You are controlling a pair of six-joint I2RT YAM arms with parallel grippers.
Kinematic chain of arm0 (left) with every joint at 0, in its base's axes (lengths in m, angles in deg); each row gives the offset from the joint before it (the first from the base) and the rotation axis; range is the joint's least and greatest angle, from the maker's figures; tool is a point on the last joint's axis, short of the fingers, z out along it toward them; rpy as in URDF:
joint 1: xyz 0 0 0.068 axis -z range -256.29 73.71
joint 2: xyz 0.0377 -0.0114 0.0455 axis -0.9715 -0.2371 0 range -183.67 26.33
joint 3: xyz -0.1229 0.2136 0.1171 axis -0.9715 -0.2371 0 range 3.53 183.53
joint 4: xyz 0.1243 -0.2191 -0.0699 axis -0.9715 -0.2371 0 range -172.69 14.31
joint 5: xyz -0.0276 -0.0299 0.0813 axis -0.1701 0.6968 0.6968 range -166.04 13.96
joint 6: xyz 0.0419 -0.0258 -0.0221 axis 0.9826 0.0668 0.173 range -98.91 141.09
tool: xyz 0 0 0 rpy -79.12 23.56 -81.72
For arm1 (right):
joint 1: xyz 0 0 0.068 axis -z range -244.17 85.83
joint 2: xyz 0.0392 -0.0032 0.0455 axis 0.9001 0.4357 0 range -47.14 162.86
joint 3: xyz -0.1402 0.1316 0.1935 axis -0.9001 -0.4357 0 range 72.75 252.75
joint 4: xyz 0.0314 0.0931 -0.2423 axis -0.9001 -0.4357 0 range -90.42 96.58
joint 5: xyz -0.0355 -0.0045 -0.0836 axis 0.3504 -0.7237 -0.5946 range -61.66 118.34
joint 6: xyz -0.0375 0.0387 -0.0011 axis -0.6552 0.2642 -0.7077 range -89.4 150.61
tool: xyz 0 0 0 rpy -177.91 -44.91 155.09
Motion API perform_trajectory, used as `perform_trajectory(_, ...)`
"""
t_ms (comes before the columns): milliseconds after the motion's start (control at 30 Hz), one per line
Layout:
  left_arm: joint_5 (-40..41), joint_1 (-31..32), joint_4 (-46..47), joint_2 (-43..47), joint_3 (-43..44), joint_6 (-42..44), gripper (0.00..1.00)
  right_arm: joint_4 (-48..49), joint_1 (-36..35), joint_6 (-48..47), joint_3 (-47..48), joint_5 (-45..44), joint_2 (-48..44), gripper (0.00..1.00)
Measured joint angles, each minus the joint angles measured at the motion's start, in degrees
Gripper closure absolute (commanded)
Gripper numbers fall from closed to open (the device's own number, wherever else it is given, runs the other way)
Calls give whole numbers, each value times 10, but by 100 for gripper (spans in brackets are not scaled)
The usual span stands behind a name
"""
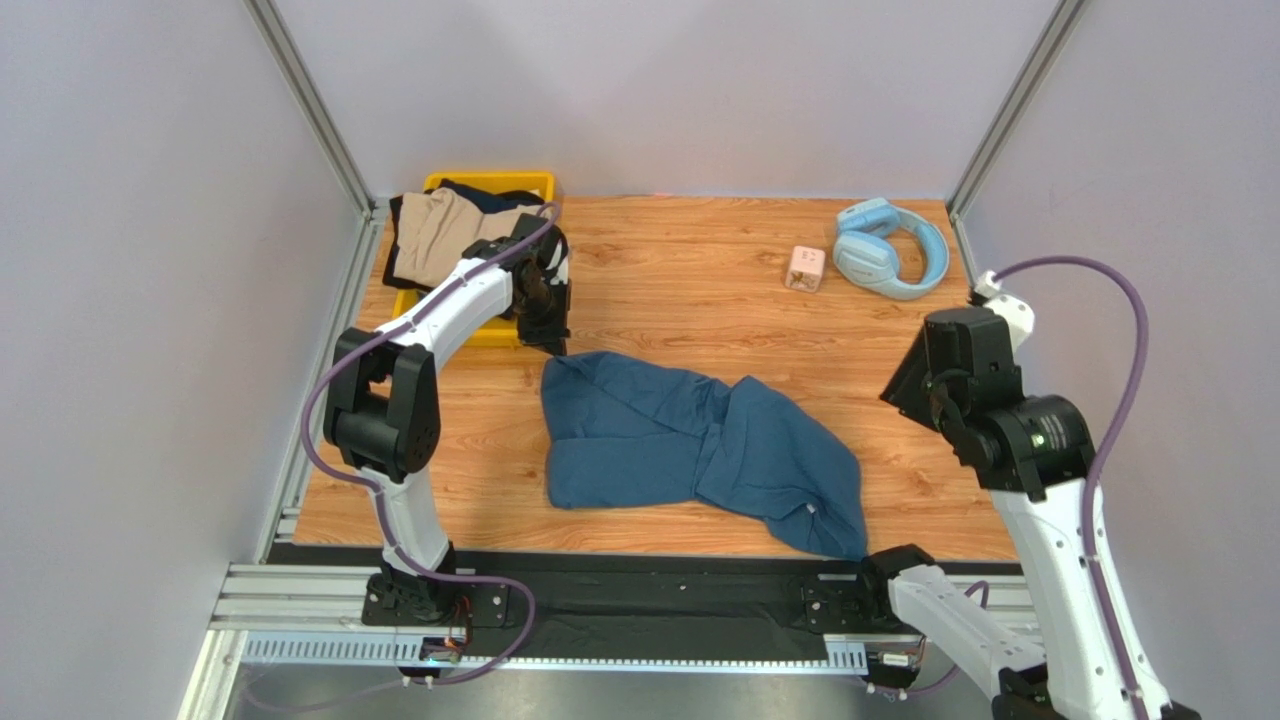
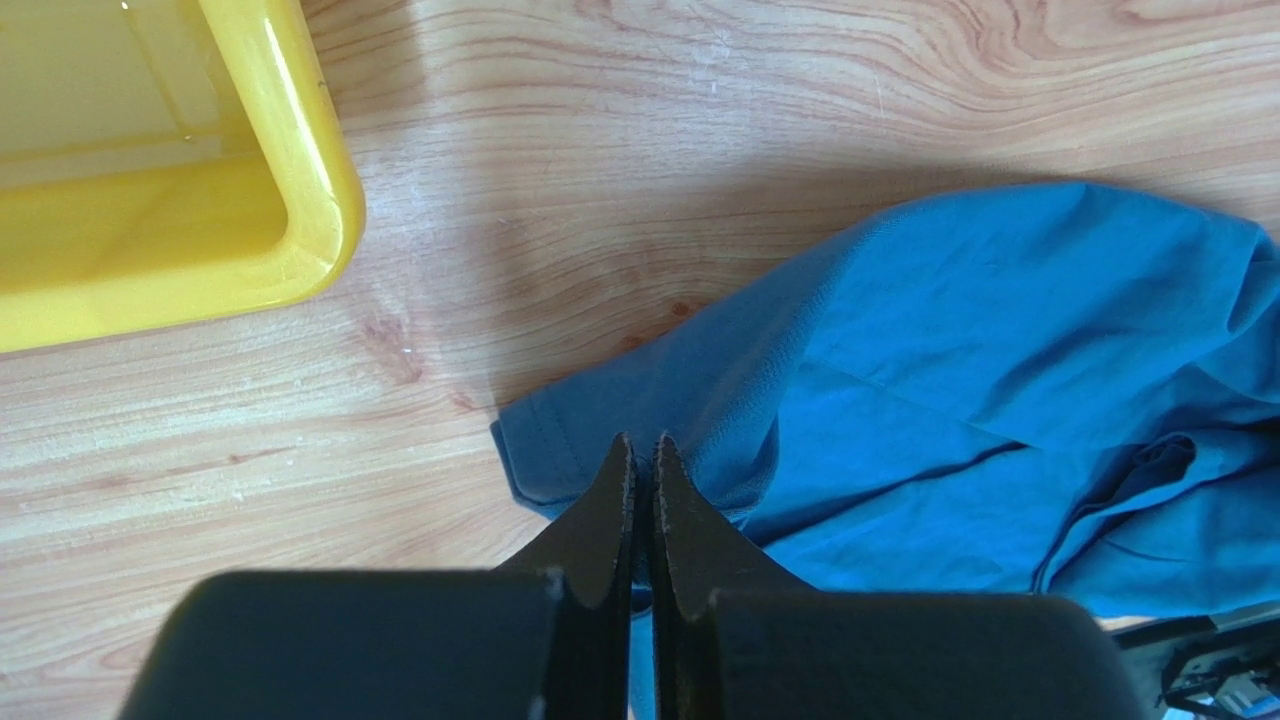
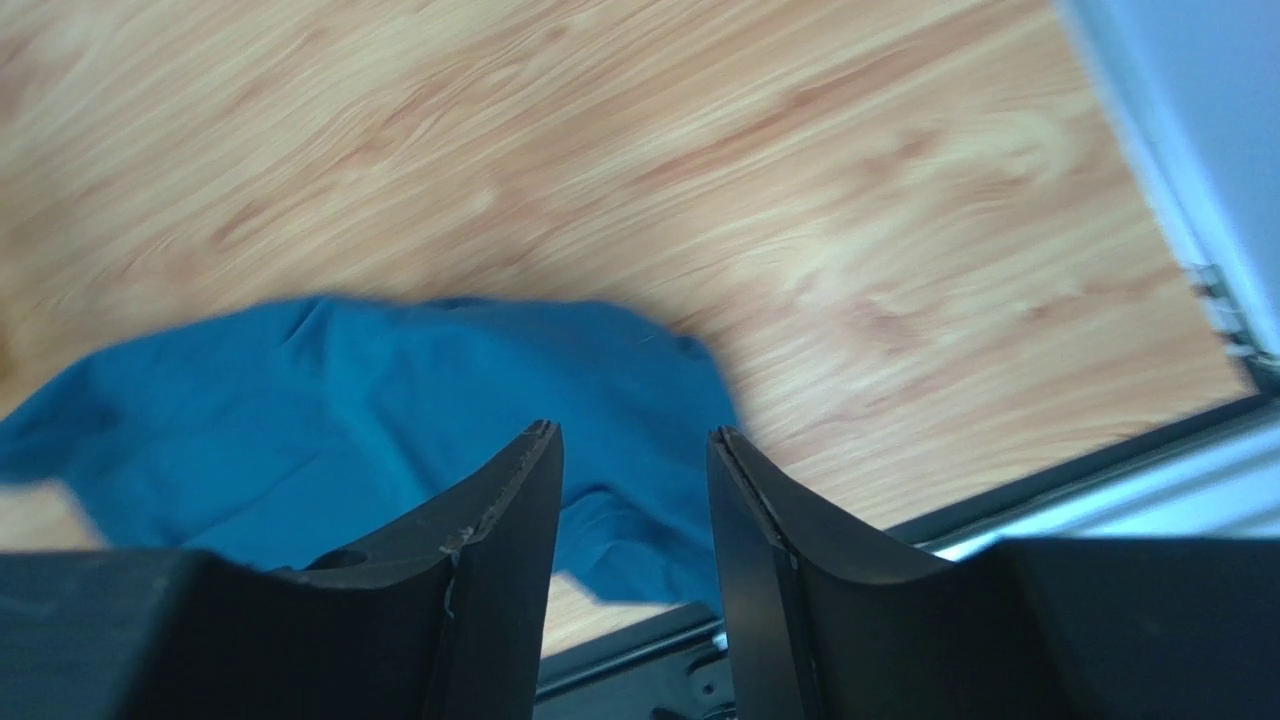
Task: Fold and stack the t-shirts
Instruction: Flatten the tshirt out
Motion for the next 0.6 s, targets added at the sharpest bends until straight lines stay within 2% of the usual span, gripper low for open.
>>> perform_trajectory(200, -7, 0, -1, 5, -9, 0, 100, 40, -1, -13, 9, 209, 129, 51)
perform_trajectory(300, -14, 0, -1, 12, -22, -1, 100, 47, -8, -22, 6, 280, 197, 49)
perform_trajectory(600, -26, 0, 12, 55, -84, -5, 100, 60, -72, -34, -12, 351, 294, 46)
